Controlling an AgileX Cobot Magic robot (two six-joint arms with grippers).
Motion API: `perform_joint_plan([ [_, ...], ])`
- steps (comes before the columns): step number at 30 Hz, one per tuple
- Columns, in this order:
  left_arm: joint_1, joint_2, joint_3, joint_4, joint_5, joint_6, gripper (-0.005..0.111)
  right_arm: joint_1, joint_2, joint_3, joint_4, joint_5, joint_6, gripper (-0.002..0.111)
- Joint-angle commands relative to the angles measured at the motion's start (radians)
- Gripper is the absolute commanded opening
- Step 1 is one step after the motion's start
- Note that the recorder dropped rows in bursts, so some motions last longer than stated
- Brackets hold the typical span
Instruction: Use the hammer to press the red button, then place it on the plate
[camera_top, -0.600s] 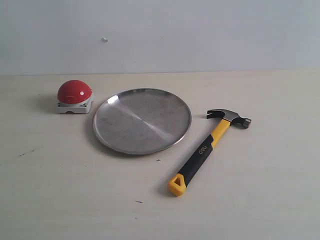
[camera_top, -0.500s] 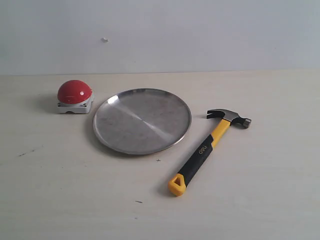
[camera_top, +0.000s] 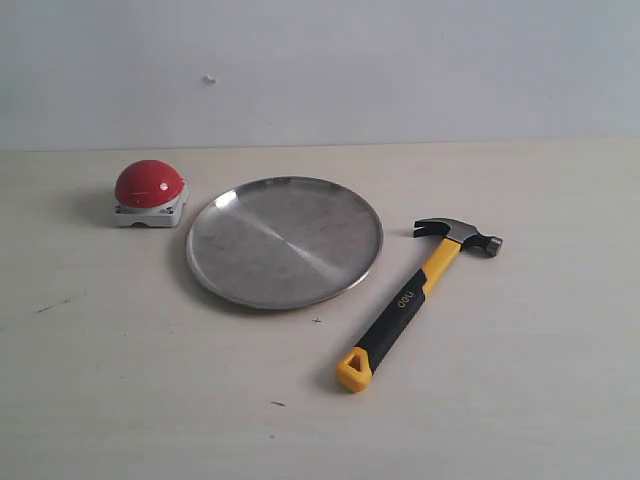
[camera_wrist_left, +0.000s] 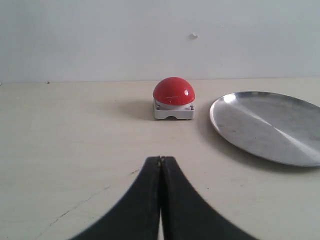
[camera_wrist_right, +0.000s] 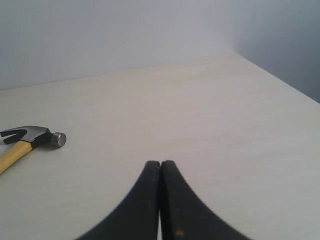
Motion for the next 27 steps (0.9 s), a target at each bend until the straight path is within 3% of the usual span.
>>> perform_joint_plan([
  [1, 0.003, -0.007, 0.001, -0.008, -0.003, -0.007, 0.000, -0.006, -0.006, 0.002, -0.005, -0.015, -0.001, 0.000],
  [9, 0.003, -0.007, 0.001, -0.008, -0.003, -0.007, 0.000, -0.006, -0.006, 0.002, -0.037, -0.040, -0.017, 0.000],
  [15, 0.003, -0.007, 0.001, -0.008, -0.003, -0.007, 0.000, -0.006, -0.006, 0.002, -0.006, -0.351, -0.029, 0.000],
  [25, 0.003, -0.007, 0.001, -0.008, -0.003, -0.007, 0.000, -0.006, -0.006, 0.002, 0.101, -0.539, 0.011, 0.000],
  [27, 0.003, -0.007, 0.001, -0.008, -0.003, -0.007, 0.000, -0.006, -0.006, 0.002, 0.101, -0.632, 0.140, 0.000],
])
